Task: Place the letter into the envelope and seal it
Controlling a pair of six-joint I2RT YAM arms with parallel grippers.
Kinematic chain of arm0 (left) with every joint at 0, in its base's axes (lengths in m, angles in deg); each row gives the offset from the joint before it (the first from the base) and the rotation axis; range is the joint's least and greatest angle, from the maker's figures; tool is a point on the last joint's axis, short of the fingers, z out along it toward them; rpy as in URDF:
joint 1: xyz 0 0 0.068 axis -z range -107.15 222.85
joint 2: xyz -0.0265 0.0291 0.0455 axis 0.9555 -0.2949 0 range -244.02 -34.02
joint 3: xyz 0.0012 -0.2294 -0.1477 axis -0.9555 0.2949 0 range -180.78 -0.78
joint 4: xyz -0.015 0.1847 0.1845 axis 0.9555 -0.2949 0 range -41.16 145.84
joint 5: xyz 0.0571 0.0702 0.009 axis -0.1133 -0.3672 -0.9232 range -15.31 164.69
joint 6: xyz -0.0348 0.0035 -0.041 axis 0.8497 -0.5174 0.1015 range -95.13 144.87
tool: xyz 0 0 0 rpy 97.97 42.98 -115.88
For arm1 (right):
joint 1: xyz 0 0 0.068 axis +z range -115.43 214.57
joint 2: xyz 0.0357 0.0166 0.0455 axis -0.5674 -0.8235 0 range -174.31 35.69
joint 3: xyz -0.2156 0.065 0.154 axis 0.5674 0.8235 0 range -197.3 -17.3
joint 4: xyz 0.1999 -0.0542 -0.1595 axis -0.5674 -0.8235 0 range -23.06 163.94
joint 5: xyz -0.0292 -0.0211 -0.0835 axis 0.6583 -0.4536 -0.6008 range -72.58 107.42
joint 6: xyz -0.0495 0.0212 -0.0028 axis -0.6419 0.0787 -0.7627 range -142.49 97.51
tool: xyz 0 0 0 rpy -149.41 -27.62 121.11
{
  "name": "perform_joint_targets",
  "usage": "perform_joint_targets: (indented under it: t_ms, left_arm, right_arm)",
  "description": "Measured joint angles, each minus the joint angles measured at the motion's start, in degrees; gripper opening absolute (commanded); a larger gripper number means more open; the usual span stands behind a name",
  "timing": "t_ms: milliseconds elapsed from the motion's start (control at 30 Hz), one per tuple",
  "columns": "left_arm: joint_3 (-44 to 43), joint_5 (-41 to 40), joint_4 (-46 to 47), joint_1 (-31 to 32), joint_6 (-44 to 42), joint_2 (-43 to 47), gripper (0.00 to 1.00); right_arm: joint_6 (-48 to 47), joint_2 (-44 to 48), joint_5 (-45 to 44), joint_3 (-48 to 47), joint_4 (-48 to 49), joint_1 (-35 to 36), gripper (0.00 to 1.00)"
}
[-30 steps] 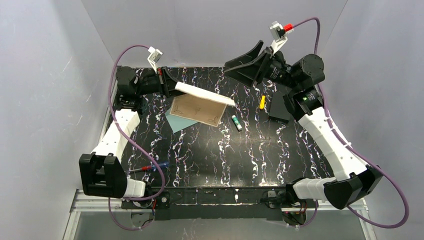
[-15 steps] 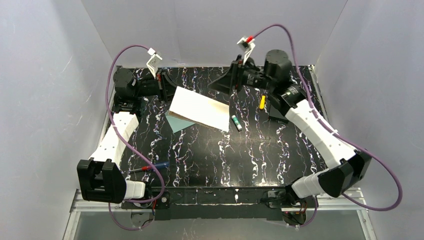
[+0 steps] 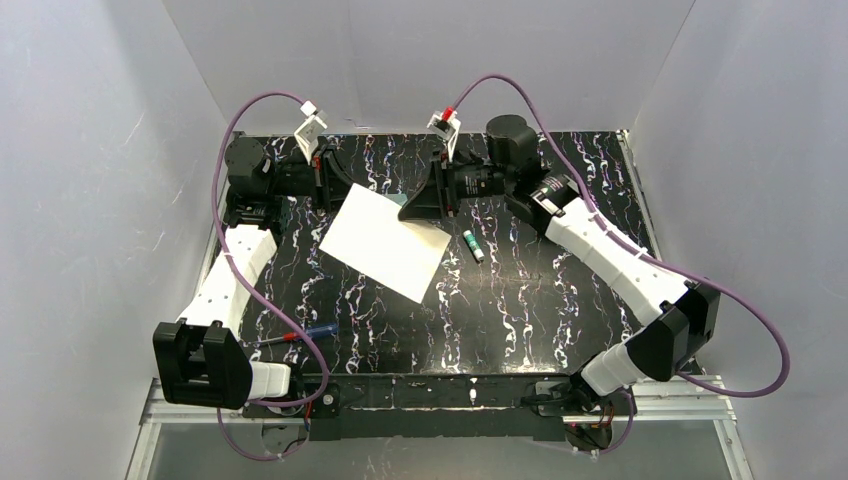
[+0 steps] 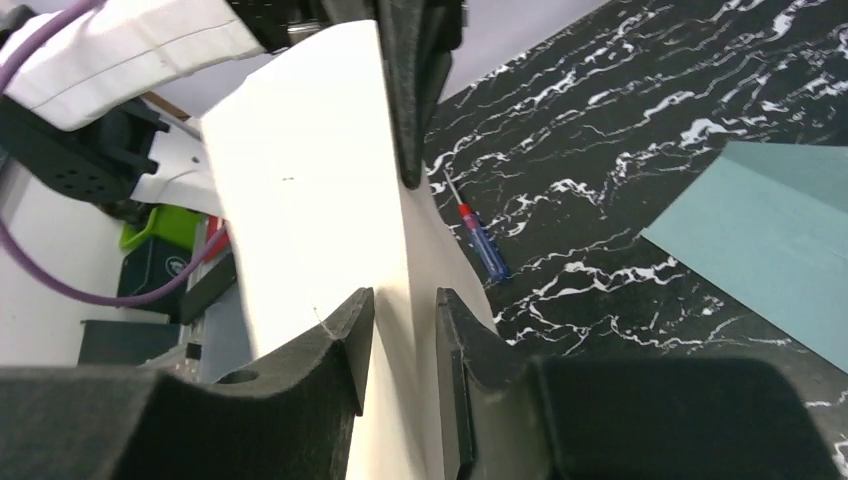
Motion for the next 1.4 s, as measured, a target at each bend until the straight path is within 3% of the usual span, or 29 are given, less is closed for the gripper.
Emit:
perform_joint_targets:
  t_ms: [233,533,700,867,900,1000,1100,1300,1400]
  left_arm:
    - [0.0,1.7,0.0,0.0,0.4,0.0,0.00]
    - [0.0,2.2,0.0,0.0,1.0,0.0,0.00]
    - [0.0,2.2,0.0,0.0,1.3,0.1,0.00]
    - [0.0,2.2,0.0,0.0,1.6,0.9,0.00]
    - [0.0,2.2,0.0,0.0,1.7,1.1,0.06]
    - [0.0,2.2,0.1,0.0,2.1,1.3,0.40]
    - [-0.1,1.7,0.1,-0.3,3.4,1.4,0.57]
    - [0.4,-2.3,0.0,-4.3,4.9,1.5,0.65]
    - [2.8,-7.1,-1.2,-8.6,4.4,2.4,0.69]
  right_arm:
    - [5.1,1.3,4.3,1.7,6.7,-0.2,0.38]
    - [4.3,1.3,4.4,1.7,4.3,-0.2,0.33]
    - [2.5,1.2,3.5,1.7,1.9,-0.1,0.22]
    - [0.9,1.2,3.1,1.7,0.2,0.1,0.02]
    - [0.8,1.2,3.1,1.7,0.2,0.2,0.01]
    - [0.6,1.2,2.6,1.6,-0.1,0.2,0.01]
    - [0.4,1.2,1.5,1.4,-0.5,0.2,0.01]
    - [-2.1,3.6,-7.6,1.4,-1.5,0.2,0.01]
    - [-3.7,7.4,-17.4,1.7,-2.2,0.2,0.01]
